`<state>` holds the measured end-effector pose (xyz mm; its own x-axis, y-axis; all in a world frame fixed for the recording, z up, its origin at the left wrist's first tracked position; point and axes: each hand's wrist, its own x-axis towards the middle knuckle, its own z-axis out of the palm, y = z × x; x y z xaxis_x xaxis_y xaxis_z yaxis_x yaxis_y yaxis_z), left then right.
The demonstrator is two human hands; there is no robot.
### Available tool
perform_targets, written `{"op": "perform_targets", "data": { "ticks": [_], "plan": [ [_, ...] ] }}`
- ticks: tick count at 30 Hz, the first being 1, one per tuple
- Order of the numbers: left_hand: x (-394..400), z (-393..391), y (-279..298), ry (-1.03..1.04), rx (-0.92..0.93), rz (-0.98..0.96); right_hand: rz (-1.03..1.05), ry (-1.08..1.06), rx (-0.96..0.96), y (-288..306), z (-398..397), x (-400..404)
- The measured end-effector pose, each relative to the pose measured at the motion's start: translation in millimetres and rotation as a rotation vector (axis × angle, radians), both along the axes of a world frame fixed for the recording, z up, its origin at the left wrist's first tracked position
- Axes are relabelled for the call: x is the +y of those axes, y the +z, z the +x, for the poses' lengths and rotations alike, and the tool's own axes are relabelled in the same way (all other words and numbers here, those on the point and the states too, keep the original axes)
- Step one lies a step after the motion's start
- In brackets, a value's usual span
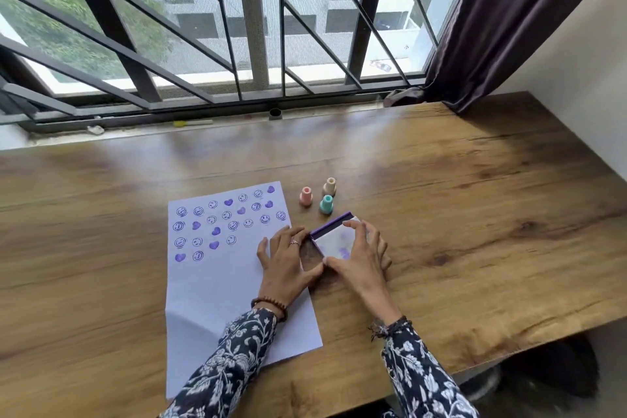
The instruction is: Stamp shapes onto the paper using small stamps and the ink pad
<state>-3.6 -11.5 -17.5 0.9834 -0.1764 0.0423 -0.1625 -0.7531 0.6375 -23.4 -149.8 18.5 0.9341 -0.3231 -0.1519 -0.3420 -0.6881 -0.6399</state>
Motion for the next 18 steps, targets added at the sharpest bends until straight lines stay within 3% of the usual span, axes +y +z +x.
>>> {"op": "perform_targets", "data": {
  "ticks": [18],
  "plan": [
    [-1,6,3,-0.052,0.060,0.030,-0.034,-0.062,-0.072,-5,10,15]
  ]
}}
